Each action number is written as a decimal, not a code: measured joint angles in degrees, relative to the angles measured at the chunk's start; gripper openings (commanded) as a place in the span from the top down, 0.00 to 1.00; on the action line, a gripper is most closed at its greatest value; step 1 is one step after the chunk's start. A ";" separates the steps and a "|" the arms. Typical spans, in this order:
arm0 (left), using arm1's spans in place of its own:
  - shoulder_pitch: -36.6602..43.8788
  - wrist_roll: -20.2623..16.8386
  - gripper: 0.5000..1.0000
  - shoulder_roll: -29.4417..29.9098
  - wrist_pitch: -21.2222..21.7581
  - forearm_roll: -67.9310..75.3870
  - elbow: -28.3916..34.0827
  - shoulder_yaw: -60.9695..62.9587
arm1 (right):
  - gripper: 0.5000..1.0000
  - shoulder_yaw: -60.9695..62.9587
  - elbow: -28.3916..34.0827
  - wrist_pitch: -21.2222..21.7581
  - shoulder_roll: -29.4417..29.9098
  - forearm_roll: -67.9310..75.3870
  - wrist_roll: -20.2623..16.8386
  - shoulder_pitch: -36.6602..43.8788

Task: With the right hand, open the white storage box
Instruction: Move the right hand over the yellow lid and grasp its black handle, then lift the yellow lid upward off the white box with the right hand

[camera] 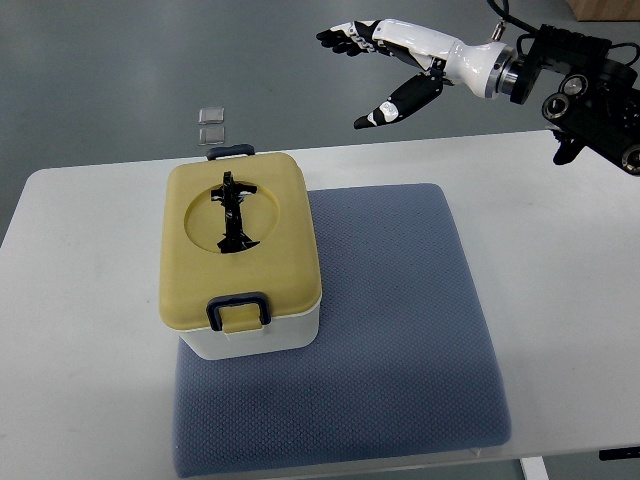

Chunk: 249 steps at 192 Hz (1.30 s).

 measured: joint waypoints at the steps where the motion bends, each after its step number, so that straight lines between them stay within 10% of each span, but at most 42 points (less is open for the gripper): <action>1: 0.00 0.00 0.00 0.00 0.00 0.00 0.00 0.00 | 0.14 -0.02 0.17 0.00 0.00 -0.45 0.11 0.08; 120: 0.04 0.00 0.00 0.00 -0.02 -0.01 0.00 0.00 | 0.14 -23.87 5.36 -10.43 9.70 -24.48 2.57 22.40; 249: 0.02 0.00 0.00 0.00 -0.01 -0.01 0.00 0.00 | 0.14 -36.62 3.29 -19.64 16.97 -27.17 2.89 25.39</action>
